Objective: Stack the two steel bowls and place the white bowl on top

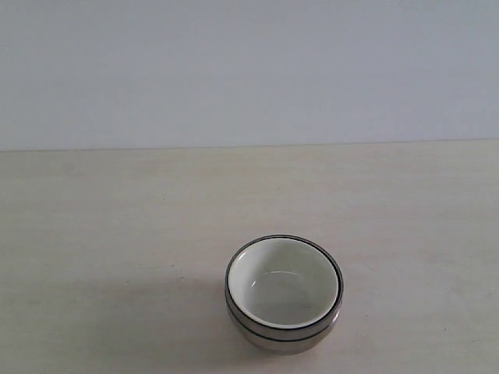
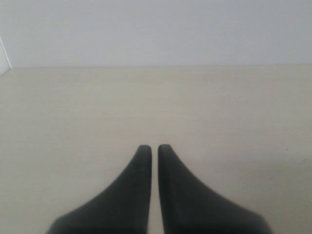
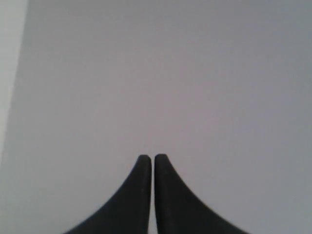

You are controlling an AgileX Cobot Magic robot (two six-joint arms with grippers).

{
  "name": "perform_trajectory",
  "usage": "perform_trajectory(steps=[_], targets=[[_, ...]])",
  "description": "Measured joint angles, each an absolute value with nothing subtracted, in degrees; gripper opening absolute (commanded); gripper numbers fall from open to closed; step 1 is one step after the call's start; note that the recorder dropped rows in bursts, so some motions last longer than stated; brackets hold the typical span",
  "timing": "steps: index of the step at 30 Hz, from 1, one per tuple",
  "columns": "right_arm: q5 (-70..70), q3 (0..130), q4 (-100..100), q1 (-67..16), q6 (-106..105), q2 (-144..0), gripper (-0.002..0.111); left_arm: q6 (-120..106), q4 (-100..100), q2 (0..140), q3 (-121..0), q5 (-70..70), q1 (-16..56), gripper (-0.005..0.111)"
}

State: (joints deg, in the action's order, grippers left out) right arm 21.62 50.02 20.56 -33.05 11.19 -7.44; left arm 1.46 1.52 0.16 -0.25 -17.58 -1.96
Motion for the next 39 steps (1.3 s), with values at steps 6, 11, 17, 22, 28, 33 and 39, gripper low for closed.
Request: perform_trajectory(steps=[6, 11, 17, 22, 28, 33, 39], targets=[[16.2, 47.9, 15.6, -17.9, 11.2, -0.4, 0.0, 1.5, 1.5, 0.2, -0.2, -17.6, -2.0, 0.004], [14.3, 45.7, 13.0, -10.0, 11.2, 0.0, 0.0, 1.5, 1.5, 0.2, -0.2, -17.6, -2.0, 0.004], [13.6, 39.6, 12.4, -8.4, 10.4, -0.1, 0.0, 1.5, 1.5, 0.2, -0.2, -17.6, -2.0, 0.004], [8.7, 31.3, 9.9, -8.2, 10.8, -0.2, 0.0, 1.5, 1.5, 0.2, -0.2, -17.6, -2.0, 0.004], [1.4, 19.6, 2.5, -8.2, 13.8, -0.3, 0.0, 1.5, 1.5, 0.2, -0.2, -17.6, -2.0, 0.004], [-2.4, 10.7, 1.0, -8.2, 15.7, -0.4, 0.0, 1.5, 1.5, 0.2, -0.2, -17.6, -2.0, 0.004], [-6.1, 2.5, 0.9, -8.2, 15.8, -0.4, 0.0, 1.5, 1.5, 0.2, -0.2, -17.6, -2.0, 0.004]])
